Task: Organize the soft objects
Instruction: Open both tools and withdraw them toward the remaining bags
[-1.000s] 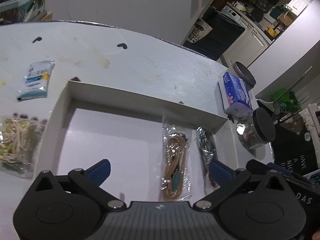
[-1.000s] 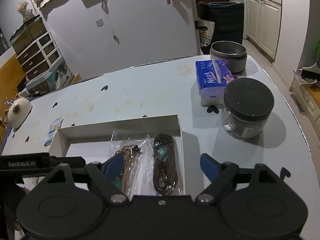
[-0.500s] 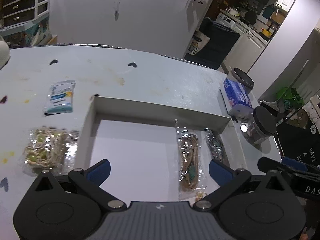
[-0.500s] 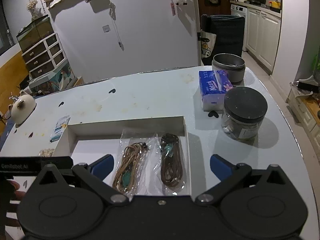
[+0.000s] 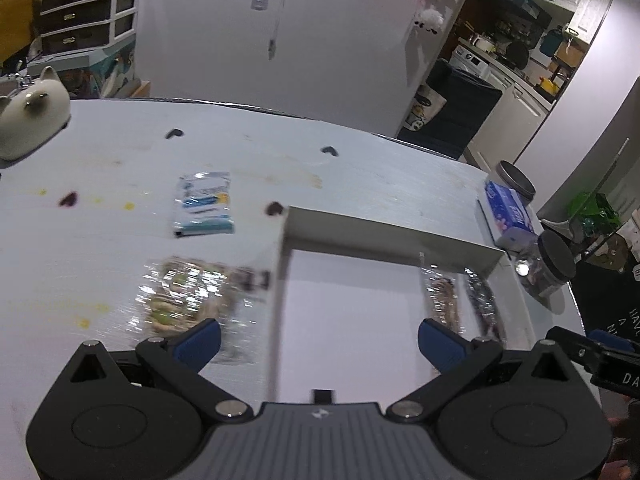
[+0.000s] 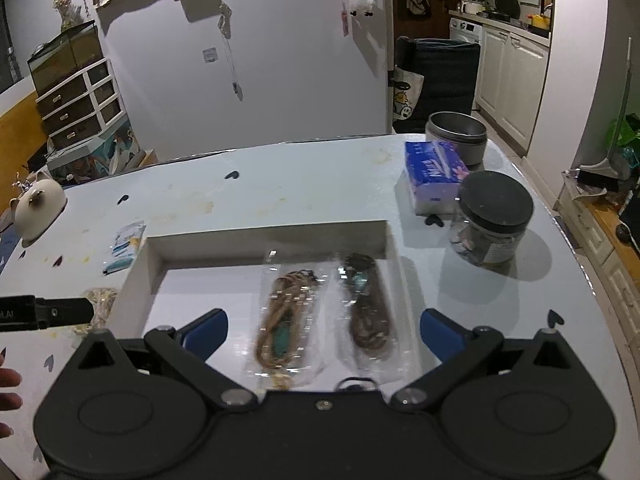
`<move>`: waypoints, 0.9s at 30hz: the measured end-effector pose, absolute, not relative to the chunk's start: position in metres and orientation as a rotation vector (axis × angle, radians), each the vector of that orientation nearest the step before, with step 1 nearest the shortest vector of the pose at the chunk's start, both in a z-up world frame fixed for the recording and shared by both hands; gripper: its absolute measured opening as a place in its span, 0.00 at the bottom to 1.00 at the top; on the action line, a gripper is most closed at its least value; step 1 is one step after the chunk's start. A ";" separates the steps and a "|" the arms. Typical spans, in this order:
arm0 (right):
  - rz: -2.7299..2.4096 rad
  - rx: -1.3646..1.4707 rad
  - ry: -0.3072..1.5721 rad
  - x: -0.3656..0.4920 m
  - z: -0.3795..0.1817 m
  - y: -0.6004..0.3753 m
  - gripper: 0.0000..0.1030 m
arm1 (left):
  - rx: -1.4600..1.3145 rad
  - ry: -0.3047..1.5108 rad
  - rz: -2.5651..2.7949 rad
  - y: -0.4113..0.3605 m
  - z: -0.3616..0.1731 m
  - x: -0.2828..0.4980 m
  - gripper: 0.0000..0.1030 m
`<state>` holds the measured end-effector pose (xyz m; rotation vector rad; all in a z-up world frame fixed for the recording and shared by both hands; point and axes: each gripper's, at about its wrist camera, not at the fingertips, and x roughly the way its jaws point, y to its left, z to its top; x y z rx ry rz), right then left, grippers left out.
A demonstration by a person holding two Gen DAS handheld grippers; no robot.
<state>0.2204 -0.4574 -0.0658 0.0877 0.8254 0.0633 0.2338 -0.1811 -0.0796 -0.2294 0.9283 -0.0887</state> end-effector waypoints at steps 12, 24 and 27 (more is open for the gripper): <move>0.077 0.083 0.809 0.226 -0.063 -0.366 1.00 | -0.201 0.893 -0.079 -0.087 -0.068 0.240 1.00; 0.103 0.028 0.806 0.241 -0.071 -0.279 1.00 | -0.137 0.862 -0.176 -0.019 -0.072 0.274 1.00; 0.105 0.014 0.807 0.245 -0.074 -0.262 1.00 | -0.121 0.867 -0.207 -0.011 -0.074 0.292 1.00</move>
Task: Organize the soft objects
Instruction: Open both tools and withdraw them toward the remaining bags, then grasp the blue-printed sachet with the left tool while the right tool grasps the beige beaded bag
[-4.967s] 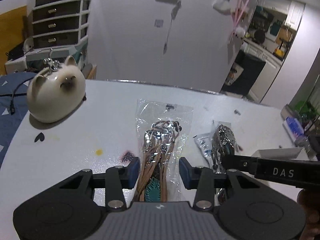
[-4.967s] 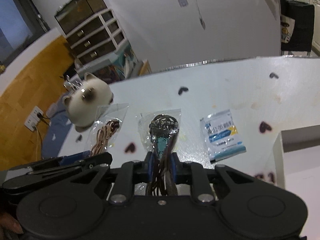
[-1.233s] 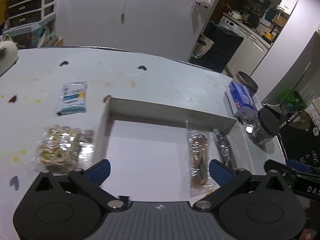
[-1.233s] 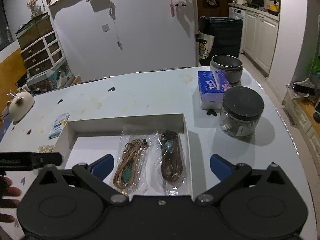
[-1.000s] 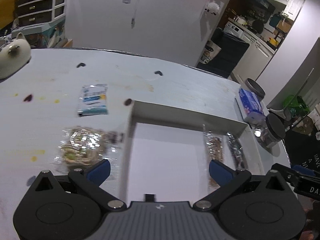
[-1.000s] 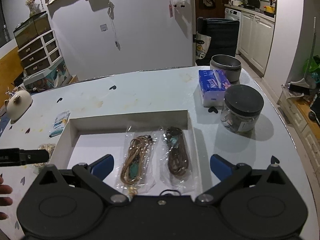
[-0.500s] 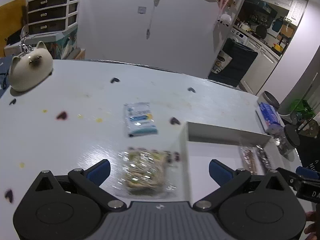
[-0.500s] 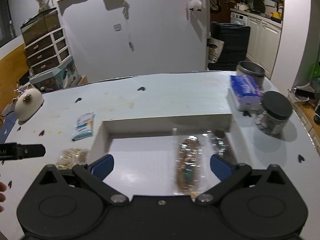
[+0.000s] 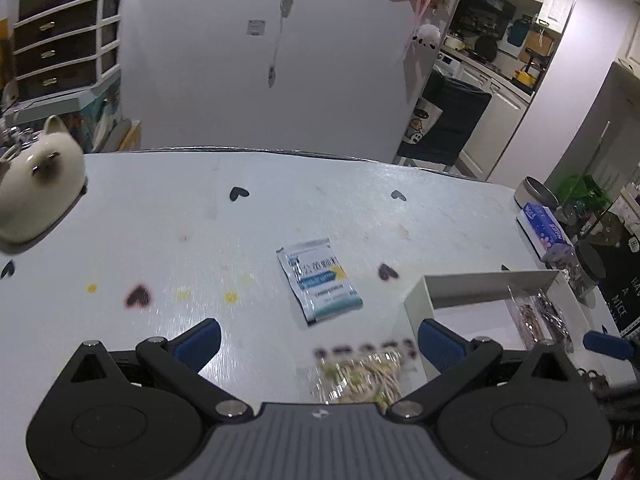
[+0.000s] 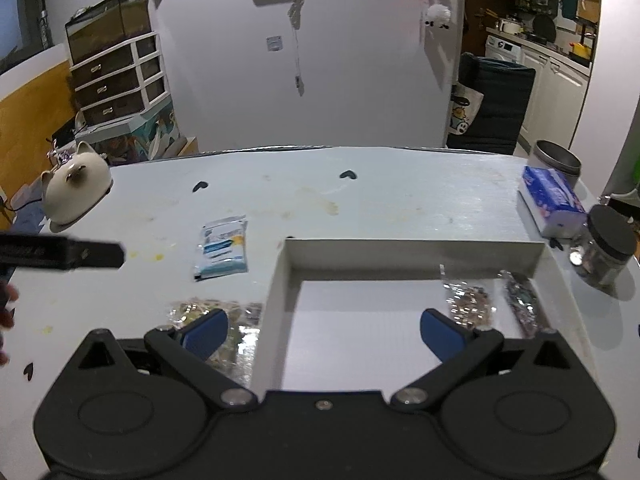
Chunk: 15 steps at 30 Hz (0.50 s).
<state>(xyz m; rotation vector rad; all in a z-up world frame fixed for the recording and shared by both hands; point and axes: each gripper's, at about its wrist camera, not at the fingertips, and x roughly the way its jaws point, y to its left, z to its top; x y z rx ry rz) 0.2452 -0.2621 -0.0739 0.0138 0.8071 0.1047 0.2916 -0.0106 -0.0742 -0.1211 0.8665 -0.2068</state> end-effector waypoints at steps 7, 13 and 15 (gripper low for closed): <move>0.122 -0.109 0.782 0.261 -0.083 -0.228 1.00 | -0.090 0.913 -0.238 -0.014 -0.094 0.357 1.00; 0.101 -0.259 0.774 0.281 -0.096 -0.207 0.99 | -0.037 0.978 -0.269 -0.031 -0.120 0.412 1.00; 0.105 -0.286 0.779 0.289 -0.101 -0.202 0.99 | -0.036 1.009 -0.273 -0.038 -0.130 0.425 1.00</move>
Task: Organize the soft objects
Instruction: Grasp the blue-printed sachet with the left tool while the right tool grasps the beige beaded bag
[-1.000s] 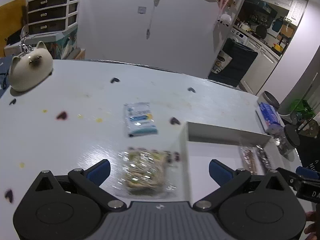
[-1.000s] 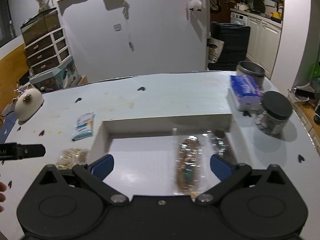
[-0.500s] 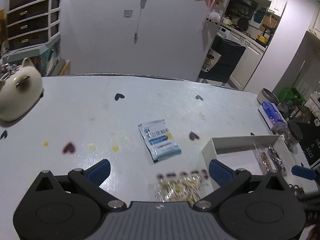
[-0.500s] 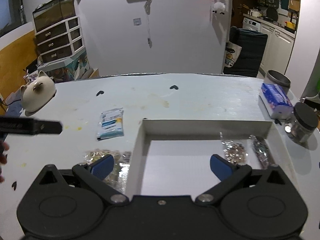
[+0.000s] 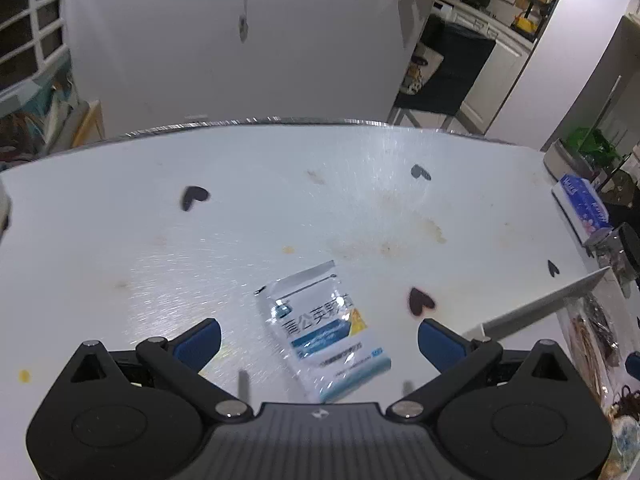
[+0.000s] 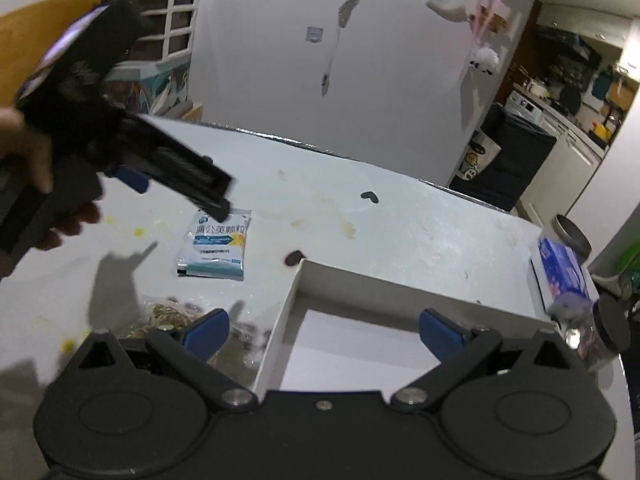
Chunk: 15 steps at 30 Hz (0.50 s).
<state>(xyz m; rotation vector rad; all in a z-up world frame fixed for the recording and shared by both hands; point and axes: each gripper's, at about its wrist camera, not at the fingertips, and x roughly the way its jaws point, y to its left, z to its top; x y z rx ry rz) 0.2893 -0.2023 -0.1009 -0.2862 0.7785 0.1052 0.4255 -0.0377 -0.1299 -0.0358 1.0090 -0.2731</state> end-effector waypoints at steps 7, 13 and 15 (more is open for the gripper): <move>0.112 -0.357 0.822 0.311 -0.120 -0.188 0.99 | 0.001 1.067 -0.261 -0.061 -0.162 0.459 1.00; 0.133 -0.417 0.840 0.330 -0.134 -0.174 0.99 | 0.100 1.100 -0.203 -0.066 -0.184 0.467 0.94; 0.140 -0.447 0.838 0.336 -0.142 -0.169 0.99 | 0.081 1.098 -0.203 -0.058 -0.186 0.464 0.87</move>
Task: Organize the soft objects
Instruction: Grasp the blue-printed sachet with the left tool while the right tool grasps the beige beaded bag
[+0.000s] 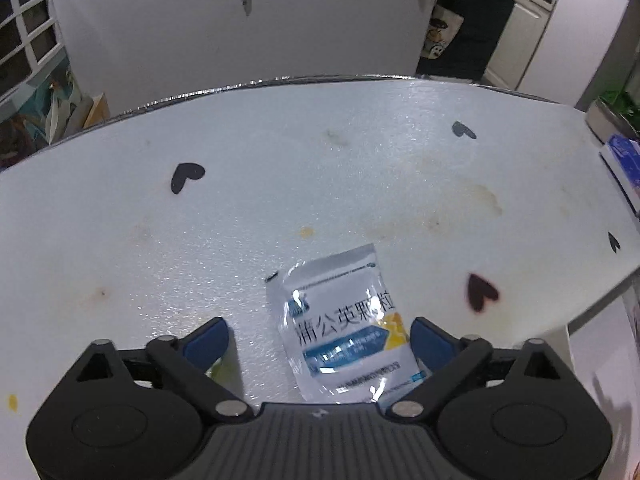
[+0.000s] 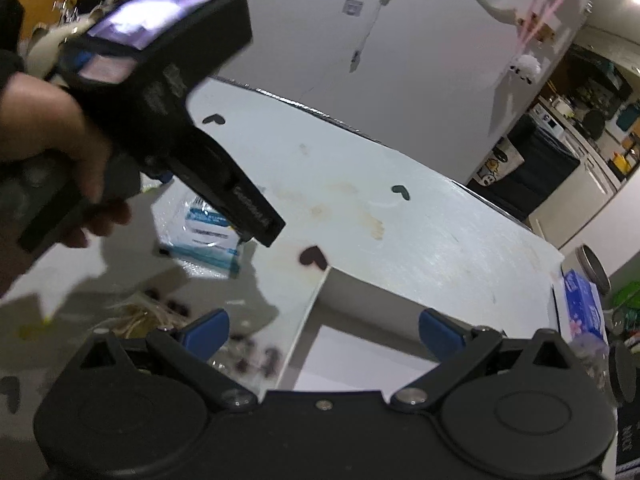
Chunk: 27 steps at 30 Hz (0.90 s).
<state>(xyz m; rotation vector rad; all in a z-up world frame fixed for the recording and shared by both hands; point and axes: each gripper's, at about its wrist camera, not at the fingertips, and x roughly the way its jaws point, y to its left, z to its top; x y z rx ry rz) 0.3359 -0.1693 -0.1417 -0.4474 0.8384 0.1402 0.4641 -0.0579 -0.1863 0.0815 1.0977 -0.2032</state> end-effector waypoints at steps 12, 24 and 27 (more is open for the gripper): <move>0.233 -0.636 0.913 0.317 -0.159 -0.150 0.98 | 0.107 1.045 -0.284 -0.025 -0.177 0.444 0.59; 0.335 -0.408 0.920 0.289 -0.118 -0.141 0.94 | 0.056 1.060 -0.253 0.028 -0.173 0.381 0.58; 0.413 -0.260 0.983 0.296 -0.118 -0.141 0.92 | 0.026 1.061 -0.187 0.044 -0.173 0.362 0.58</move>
